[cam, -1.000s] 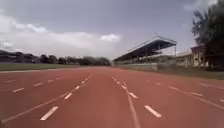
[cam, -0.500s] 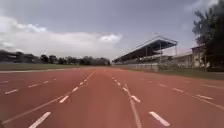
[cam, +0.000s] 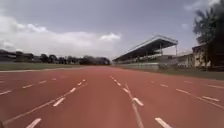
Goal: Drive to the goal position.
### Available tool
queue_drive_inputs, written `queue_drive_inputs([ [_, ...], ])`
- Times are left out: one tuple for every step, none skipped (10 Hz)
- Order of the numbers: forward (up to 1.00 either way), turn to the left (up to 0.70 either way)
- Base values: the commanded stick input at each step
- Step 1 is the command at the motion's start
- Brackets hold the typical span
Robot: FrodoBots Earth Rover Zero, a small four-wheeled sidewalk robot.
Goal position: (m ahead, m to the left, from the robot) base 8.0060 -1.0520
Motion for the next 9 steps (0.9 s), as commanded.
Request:
queue_drive_inputs([
  [0.45,0.0],
  [0.45,0.0],
  [0.45,0.0],
  [0.45,0.0],
  [0.45,0.0],
  [0.45,0.0],
  [0.45,0.0],
  [0.45,0.0],
  [0.45,0.0],
])
